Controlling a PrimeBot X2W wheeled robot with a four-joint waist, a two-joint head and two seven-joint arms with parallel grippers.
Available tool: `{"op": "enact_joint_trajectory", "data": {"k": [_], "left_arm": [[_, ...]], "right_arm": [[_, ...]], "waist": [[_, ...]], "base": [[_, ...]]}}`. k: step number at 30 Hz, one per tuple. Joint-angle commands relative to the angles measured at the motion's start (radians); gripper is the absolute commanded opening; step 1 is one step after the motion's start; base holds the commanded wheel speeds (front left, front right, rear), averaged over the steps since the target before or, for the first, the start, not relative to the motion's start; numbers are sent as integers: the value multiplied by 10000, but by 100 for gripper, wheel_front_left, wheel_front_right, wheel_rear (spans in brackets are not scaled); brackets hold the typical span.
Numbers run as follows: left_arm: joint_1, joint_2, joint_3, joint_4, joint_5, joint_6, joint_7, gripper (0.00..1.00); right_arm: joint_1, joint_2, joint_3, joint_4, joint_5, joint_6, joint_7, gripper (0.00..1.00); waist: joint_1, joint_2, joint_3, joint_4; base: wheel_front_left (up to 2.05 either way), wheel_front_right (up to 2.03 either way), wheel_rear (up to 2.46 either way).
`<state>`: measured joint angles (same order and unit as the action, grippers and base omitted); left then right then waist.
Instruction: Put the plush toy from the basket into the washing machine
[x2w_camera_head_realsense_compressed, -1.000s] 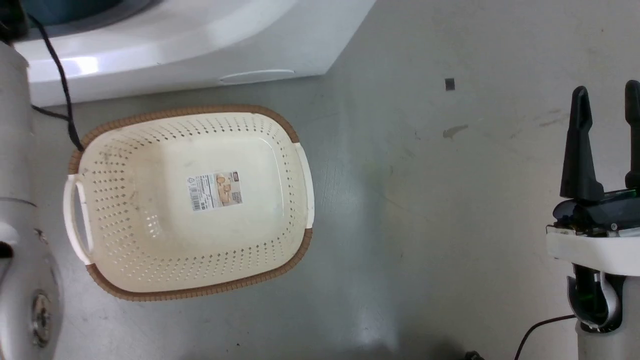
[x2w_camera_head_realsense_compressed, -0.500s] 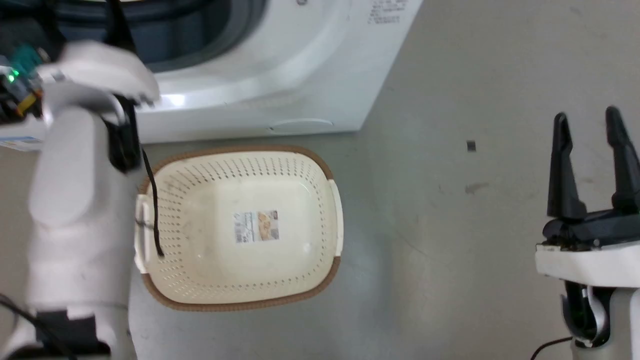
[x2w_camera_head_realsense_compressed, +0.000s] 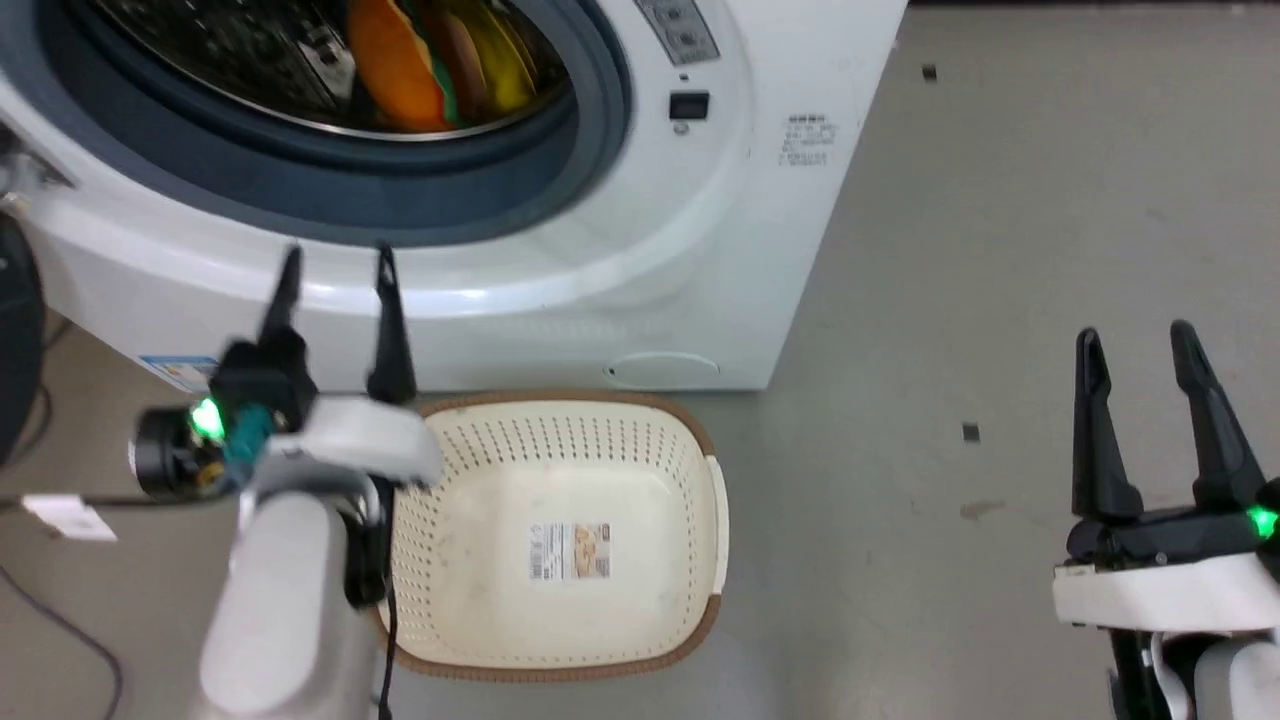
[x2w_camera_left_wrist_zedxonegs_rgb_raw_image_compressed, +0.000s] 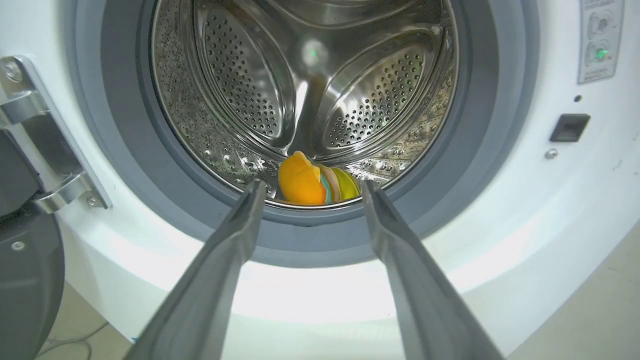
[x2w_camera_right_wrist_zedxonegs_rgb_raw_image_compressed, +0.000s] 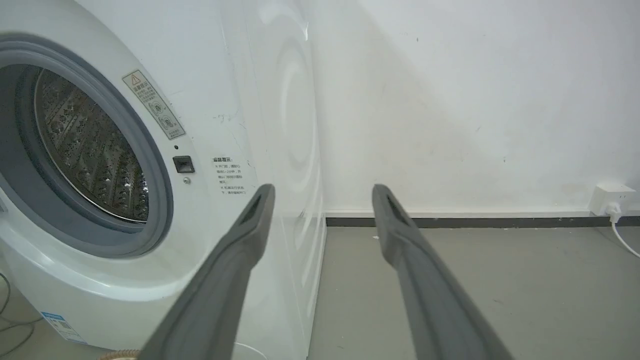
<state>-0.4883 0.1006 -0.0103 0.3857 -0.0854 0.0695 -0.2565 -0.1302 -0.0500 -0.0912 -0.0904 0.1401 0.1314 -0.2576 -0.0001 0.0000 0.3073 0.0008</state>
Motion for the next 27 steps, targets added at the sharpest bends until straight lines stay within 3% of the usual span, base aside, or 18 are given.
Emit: {"op": "enact_joint_trajectory", "data": {"k": [1,15,24,25,27], "left_arm": [[491,-97,-83,-257,131,-84,-53,100],[3382,-341,-259,-791,301,-320,-53,100],[4003,-382,-267,-821,364,-491,-53,100],[3920,-341,-283,-769,309,-462,7,0],[3919,-336,-287,-766,310,-461,15,0]], "right_arm": [[239,-2,3,81,-70,-7,-42,100],[1642,-2,-241,325,25,-7,-42,100],[2171,-2,-211,421,215,-7,-42,100],[2055,2,-231,401,176,0,5,0],[2044,2,-233,402,173,0,9,0]], "waist": [[1,0,-522,146],[1,0,-2351,362],[1,0,-2862,430],[1,0,-2860,426],[1,0,-2865,425]], "base": [[0,0,0],[0,0,0],[0,0,0],[0,0,0],[0,0,0]]}}
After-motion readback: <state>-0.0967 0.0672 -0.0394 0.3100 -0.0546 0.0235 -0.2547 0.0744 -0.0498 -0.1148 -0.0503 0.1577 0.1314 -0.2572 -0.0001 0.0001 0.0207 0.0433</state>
